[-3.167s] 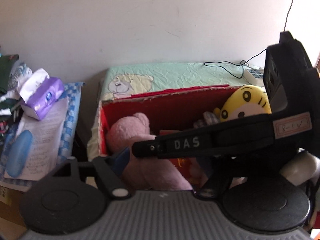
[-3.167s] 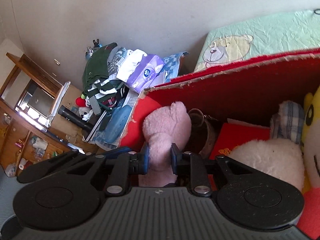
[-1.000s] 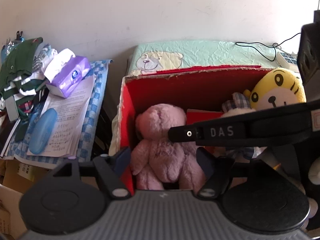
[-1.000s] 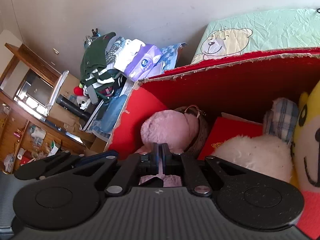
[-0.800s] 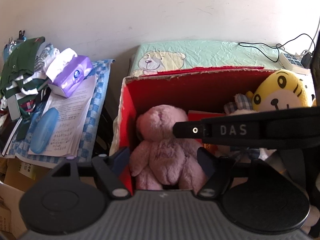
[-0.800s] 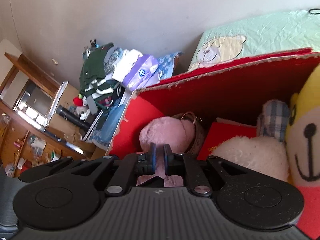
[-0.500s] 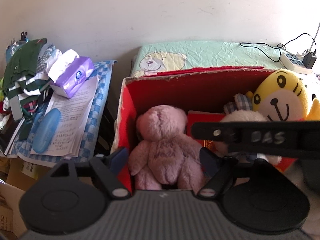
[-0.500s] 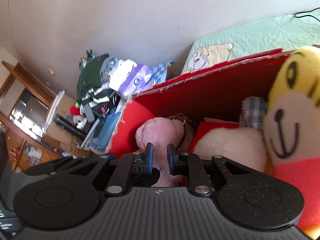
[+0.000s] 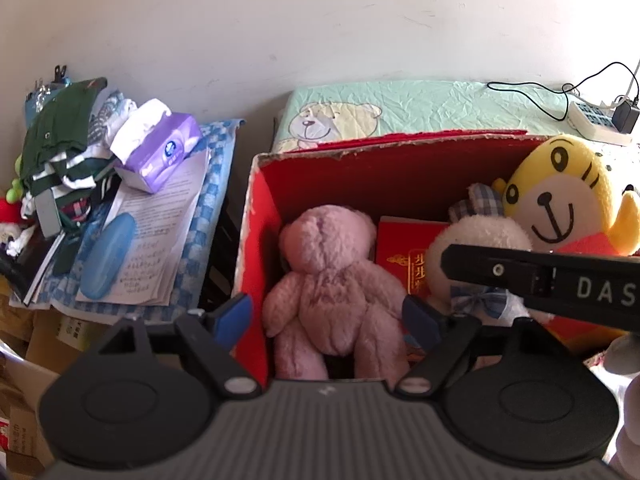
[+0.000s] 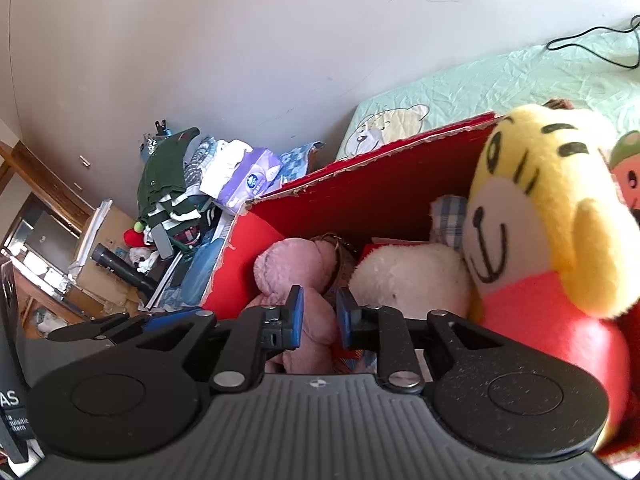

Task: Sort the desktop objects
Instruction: 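Open the right gripper to release the teddy bear in the box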

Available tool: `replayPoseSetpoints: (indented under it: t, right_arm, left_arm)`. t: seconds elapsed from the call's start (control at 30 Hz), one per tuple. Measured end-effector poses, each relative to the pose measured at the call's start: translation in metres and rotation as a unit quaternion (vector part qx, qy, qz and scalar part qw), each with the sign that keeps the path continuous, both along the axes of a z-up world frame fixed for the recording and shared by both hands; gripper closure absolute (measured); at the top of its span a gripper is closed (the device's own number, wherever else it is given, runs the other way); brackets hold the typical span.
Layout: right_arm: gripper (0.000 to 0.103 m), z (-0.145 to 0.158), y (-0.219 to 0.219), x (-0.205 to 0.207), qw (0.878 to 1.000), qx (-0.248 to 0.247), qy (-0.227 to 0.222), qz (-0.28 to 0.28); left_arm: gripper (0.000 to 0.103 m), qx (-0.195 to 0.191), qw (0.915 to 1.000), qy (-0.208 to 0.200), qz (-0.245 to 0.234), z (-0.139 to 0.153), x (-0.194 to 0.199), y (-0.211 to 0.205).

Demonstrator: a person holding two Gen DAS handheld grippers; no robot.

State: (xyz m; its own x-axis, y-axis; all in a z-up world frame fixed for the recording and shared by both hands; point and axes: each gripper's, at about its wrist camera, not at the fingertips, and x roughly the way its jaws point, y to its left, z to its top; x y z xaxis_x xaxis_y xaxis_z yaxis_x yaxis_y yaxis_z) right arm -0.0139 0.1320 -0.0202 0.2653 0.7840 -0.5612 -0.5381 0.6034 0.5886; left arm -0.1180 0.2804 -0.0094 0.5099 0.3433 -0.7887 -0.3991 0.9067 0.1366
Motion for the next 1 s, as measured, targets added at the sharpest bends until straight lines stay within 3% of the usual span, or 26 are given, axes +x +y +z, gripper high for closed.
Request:
replayPoseSetpoints:
  t: [0.23,0.37,0.73,1.0]
  right_arm:
    - [0.077,0.005,-0.010,-0.012,1.000,-0.003,-0.015,-0.013]
    - [0.066,0.006,-0.015,-0.020,0.999,-0.009,-0.023,-0.027]
    - [0.064,0.014,-0.033,-0.039,0.998,-0.002,-0.054,-0.042]
    - [0.064,0.014,-0.049,-0.042,0.998,0.028,-0.045,-0.031]
  left_arm:
    - [0.018,0.004,0.9999,-0.011,-0.003,0.008,-0.011,-0.007]
    - [0.013,0.007,0.9998,-0.017,0.002,0.012,-0.018,-0.011]
    - [0.012,0.026,0.9993,-0.022,0.013,0.015,-0.025,-0.024]
    - [0.012,0.041,0.9983,-0.031,0.028,0.023,-0.032,-0.038]
